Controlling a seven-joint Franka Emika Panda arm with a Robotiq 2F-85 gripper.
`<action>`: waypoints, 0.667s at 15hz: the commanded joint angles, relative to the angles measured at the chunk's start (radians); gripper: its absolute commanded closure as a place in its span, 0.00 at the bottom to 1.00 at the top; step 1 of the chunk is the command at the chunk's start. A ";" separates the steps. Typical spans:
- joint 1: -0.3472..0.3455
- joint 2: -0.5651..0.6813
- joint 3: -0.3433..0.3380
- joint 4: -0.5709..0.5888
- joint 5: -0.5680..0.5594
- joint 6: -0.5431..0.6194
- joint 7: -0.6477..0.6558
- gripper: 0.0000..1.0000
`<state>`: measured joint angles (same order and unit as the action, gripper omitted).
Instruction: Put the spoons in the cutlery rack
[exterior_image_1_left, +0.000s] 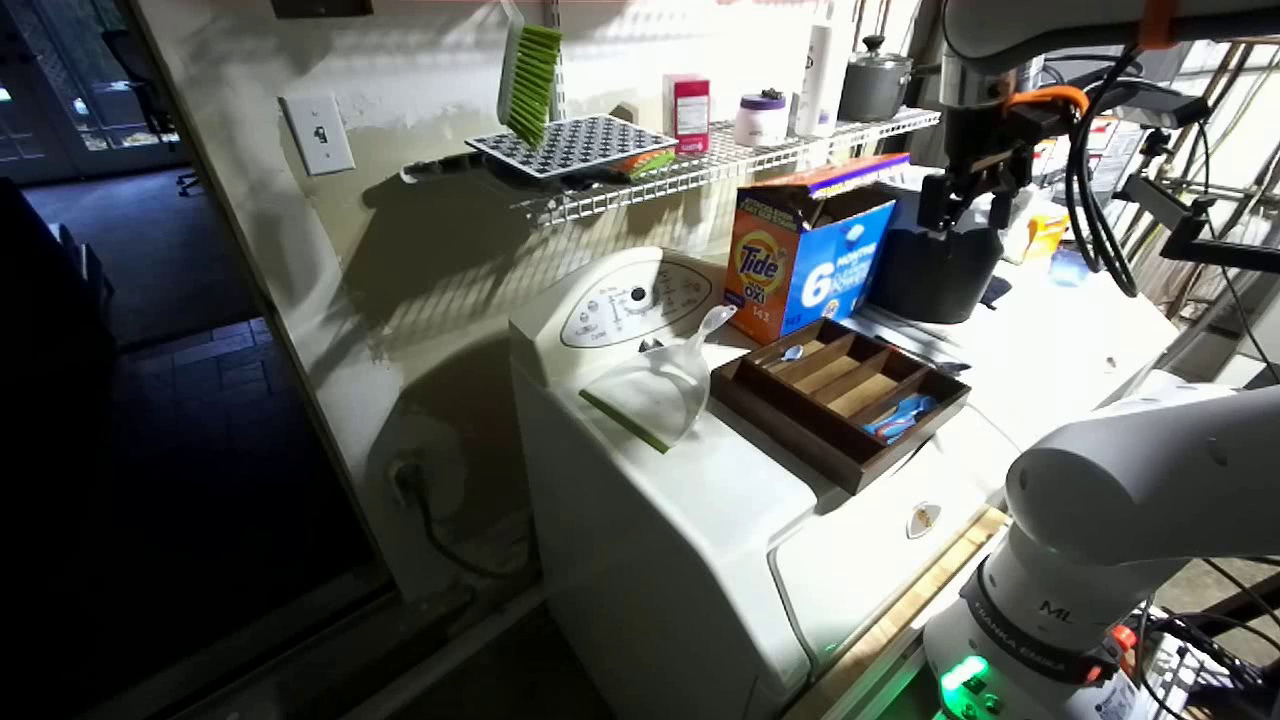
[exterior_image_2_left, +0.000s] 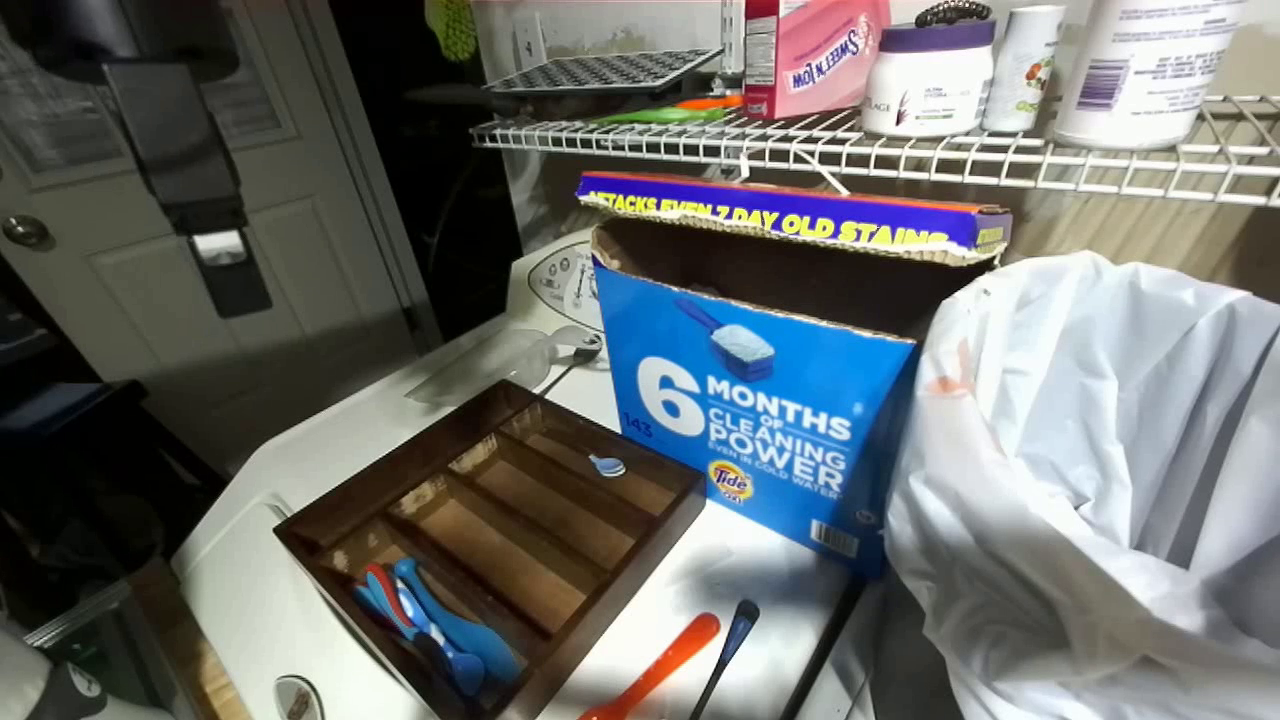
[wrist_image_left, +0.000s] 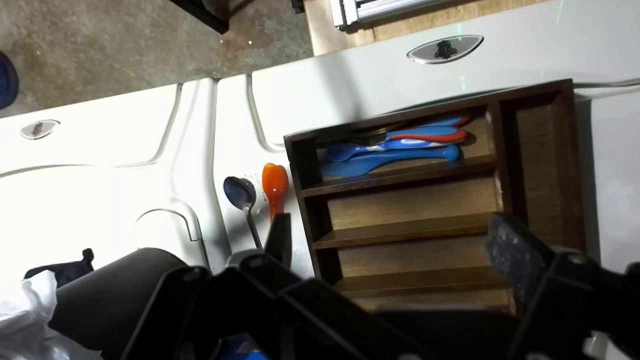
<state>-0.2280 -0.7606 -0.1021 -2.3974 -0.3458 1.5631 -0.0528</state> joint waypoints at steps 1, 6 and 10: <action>0.017 0.034 -0.038 -0.052 -0.089 0.105 0.008 0.00; -0.007 0.066 -0.131 -0.127 -0.134 0.322 -0.026 0.00; -0.033 0.129 -0.221 -0.145 -0.094 0.436 -0.066 0.00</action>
<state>-0.2356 -0.6755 -0.2763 -2.5339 -0.4556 1.9277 -0.0774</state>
